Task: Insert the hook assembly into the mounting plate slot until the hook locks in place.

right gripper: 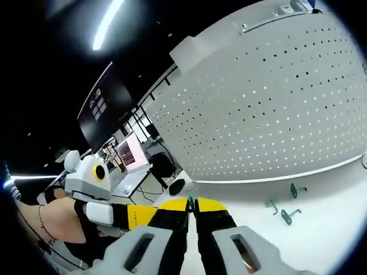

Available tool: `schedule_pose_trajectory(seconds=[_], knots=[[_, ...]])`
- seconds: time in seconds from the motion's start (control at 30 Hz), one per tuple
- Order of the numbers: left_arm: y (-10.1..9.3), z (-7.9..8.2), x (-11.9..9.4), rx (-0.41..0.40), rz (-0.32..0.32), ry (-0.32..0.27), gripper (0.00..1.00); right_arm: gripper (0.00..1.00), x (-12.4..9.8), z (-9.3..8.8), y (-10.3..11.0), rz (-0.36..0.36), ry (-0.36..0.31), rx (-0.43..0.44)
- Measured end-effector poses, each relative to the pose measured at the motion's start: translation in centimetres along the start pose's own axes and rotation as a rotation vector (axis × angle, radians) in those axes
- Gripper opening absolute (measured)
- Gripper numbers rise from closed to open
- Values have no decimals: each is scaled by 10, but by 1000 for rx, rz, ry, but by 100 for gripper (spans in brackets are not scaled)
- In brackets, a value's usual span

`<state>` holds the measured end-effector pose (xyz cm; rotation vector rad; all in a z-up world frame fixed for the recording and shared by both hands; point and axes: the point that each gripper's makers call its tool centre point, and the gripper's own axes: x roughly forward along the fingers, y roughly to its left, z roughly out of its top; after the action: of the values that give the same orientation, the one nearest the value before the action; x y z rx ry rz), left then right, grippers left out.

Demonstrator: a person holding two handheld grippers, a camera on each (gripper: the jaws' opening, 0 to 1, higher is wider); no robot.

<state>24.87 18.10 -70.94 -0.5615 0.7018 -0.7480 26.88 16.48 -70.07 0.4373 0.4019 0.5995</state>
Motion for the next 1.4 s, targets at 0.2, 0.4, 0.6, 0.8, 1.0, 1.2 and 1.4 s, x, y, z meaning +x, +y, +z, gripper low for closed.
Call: schedule_pose_trajectory(seconds=[0.2, 0.4, 0.6, 0.8, 1.0, 1.2, 1.4], knots=[[0, 0, -1, -11, -7, -4, 11, 0, 1, -1, 0, 3, -3, 1], [-2, 0, -1, -5, -15, -6, 7, 0, 1, -2, 2, 7, -3, 1], [-2, -1, -2, -5, -17, -8, 5, 0, 0, -3, 3, 15, 0, -3], [-3, -2, -2, 13, -20, -2, 5, 0, 0, -3, 4, 21, 1, -9], [-4, -2, -2, 15, -20, -2, 4, 0, -2, -3, 5, 19, -4, -8], [-3, -6, -2, -2, -22, 10, 3, 0, -3, -5, 4, 17, 0, -11], [-5, -8, -3, -8, -33, 23, 1, 1, -3, -7, 5, 33, 9, -12]])
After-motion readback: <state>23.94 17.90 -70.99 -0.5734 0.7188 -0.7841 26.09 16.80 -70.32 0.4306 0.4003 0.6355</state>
